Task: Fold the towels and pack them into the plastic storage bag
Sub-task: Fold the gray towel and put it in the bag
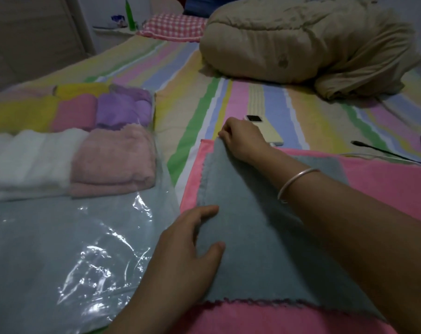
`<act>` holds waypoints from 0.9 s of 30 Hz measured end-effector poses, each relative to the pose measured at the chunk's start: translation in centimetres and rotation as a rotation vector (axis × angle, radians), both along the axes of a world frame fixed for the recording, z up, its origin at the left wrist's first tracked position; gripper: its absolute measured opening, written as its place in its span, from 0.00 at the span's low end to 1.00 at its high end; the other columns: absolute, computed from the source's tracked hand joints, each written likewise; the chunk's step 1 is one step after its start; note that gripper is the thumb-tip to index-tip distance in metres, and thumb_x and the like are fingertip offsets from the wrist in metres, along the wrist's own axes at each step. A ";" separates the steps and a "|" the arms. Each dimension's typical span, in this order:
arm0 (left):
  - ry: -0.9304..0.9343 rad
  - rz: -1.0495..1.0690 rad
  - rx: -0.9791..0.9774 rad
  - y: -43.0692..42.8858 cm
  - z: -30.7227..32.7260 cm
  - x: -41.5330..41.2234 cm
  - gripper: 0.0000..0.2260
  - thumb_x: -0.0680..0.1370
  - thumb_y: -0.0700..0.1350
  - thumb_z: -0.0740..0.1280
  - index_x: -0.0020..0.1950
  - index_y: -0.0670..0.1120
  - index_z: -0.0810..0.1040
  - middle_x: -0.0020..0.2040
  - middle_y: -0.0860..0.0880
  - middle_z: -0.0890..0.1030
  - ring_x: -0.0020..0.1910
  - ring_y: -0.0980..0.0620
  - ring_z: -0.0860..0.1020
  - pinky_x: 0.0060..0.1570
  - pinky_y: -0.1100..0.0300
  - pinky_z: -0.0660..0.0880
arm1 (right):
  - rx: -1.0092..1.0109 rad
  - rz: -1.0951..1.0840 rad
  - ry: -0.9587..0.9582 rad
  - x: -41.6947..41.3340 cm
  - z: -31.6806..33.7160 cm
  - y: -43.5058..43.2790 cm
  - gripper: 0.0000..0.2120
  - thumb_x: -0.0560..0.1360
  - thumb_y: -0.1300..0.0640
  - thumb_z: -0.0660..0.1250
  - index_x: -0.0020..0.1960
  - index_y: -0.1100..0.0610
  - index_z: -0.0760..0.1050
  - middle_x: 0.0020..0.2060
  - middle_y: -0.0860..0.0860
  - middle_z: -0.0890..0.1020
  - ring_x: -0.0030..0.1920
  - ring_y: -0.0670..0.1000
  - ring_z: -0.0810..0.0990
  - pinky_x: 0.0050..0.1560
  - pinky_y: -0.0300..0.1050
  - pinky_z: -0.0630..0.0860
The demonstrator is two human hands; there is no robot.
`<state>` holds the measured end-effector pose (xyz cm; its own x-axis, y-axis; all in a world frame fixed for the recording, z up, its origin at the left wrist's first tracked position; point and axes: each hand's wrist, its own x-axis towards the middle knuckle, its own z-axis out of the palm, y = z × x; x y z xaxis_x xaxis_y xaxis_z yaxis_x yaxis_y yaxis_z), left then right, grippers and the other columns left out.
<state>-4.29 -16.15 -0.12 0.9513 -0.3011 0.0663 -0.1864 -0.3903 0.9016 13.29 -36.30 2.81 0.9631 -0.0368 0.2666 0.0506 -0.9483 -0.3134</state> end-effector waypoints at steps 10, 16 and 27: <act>-0.191 0.038 0.288 1.4 -0.9 0.0 0.22 0.67 0.51 0.67 0.62 0.56 0.75 0.56 0.63 0.75 0.49 0.66 0.73 0.52 0.80 0.63 | -0.067 -0.025 0.034 1.0 -3.7 1.5 0.15 0.80 0.44 0.57 0.55 0.54 0.73 0.53 0.56 0.80 0.52 0.60 0.77 0.46 0.49 0.69; -0.329 0.032 0.587 1.1 0.4 -1.2 0.27 0.68 0.50 0.70 0.66 0.54 0.70 0.69 0.53 0.68 0.58 0.48 0.77 0.51 0.54 0.75 | -0.071 0.081 -0.015 -4.5 -2.8 -1.0 0.25 0.79 0.45 0.59 0.73 0.51 0.64 0.71 0.54 0.67 0.71 0.56 0.64 0.70 0.52 0.60; -0.721 -0.409 0.466 -2.0 -2.4 -4.8 0.15 0.75 0.55 0.64 0.56 0.51 0.83 0.61 0.55 0.81 0.61 0.54 0.78 0.61 0.57 0.71 | -0.230 0.118 0.396 -31.3 -2.9 -9.7 0.37 0.66 0.23 0.27 0.73 0.34 0.35 0.74 0.37 0.35 0.74 0.40 0.32 0.74 0.41 0.34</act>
